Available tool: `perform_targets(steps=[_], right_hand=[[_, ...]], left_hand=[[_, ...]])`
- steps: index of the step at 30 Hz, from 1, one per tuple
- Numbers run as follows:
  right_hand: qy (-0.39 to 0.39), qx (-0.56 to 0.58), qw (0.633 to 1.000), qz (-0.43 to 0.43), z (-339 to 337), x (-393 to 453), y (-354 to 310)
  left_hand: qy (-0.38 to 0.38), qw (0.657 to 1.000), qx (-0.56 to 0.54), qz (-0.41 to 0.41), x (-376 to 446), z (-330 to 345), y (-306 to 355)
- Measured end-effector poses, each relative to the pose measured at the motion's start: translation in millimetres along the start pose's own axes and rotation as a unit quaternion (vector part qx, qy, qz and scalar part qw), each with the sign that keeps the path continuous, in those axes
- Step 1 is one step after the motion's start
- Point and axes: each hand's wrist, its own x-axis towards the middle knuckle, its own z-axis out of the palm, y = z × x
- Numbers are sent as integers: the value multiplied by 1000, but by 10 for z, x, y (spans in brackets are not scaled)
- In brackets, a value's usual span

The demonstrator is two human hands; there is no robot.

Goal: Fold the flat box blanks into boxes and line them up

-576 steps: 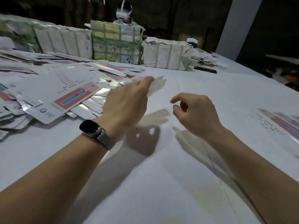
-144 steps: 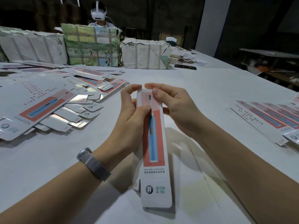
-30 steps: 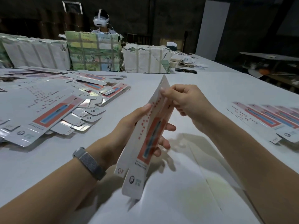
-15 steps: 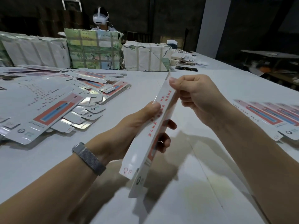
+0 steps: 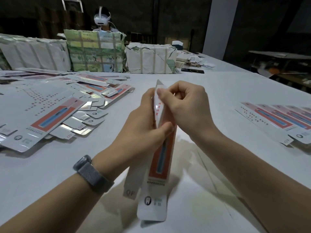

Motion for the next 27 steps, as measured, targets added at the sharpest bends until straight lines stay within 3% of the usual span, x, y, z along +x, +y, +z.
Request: perform_targets(steps=[4,7,9,27], right_hand=[[34,56,998,-13,-10,-26,20],[-35,62,997,40,85,-88,81],[-74,90,991,71,150,-138,117],[-85,253,959,99,127,-137,105]], left_hand=[[7,975,-221,-34,-2,36,-86],[24,939,-331,-87,-18,65,-124],[32,935,-342,-85,-42,85,-122],[-10,933,-351,-77,-36,98,-175]])
